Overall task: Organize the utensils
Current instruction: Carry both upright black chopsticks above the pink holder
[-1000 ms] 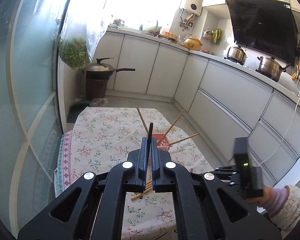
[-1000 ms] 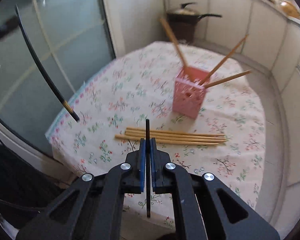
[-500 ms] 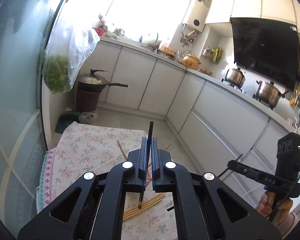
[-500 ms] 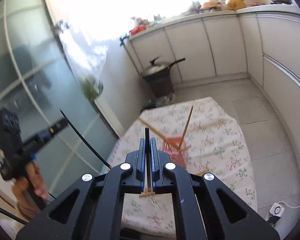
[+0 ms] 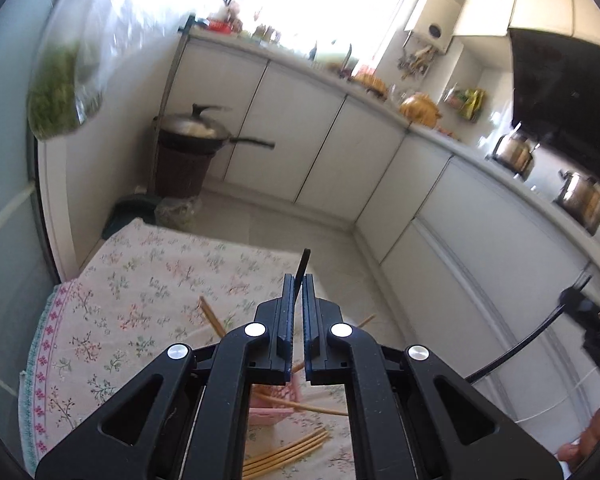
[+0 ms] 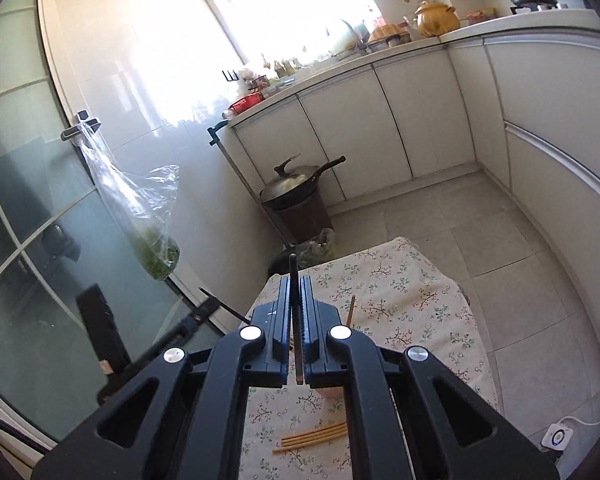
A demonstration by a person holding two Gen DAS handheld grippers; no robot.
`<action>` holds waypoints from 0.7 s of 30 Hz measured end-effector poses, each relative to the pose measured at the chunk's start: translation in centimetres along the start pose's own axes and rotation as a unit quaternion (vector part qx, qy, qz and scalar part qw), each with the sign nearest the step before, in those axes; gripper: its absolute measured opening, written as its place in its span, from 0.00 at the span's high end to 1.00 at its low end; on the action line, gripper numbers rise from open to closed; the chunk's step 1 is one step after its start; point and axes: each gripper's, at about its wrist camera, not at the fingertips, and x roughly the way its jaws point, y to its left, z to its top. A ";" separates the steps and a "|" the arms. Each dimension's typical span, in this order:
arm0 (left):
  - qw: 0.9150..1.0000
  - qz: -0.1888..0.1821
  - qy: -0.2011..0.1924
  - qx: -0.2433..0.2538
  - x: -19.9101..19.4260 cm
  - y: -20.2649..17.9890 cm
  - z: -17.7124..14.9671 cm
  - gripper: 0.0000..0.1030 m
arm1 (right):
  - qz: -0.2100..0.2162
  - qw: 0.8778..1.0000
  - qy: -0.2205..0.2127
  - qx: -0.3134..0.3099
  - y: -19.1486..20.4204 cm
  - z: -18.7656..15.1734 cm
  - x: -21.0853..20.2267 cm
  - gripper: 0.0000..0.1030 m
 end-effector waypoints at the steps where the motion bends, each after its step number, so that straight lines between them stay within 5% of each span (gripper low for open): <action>1: 1.000 0.001 0.014 -0.004 1.0 0.3 -0.5 0.96 | 0.000 1.000 0.003 0.005 -0.4 -0.1 0.8 0.96; 4: 0.997 -0.010 0.056 -0.043 2.5 1.7 -1.7 0.93 | 0.002 1.000 0.012 0.017 -1.1 -0.6 2.4 0.96; 13: 0.996 -0.009 -0.058 -0.064 -6.6 2.4 2.1 0.78 | -0.008 0.999 0.022 0.041 -1.8 -1.4 4.8 0.96; 21: 0.996 -0.012 -0.064 -0.056 -7.8 2.4 2.8 0.75 | -0.031 0.998 0.028 0.057 -1.9 -1.6 7.0 0.96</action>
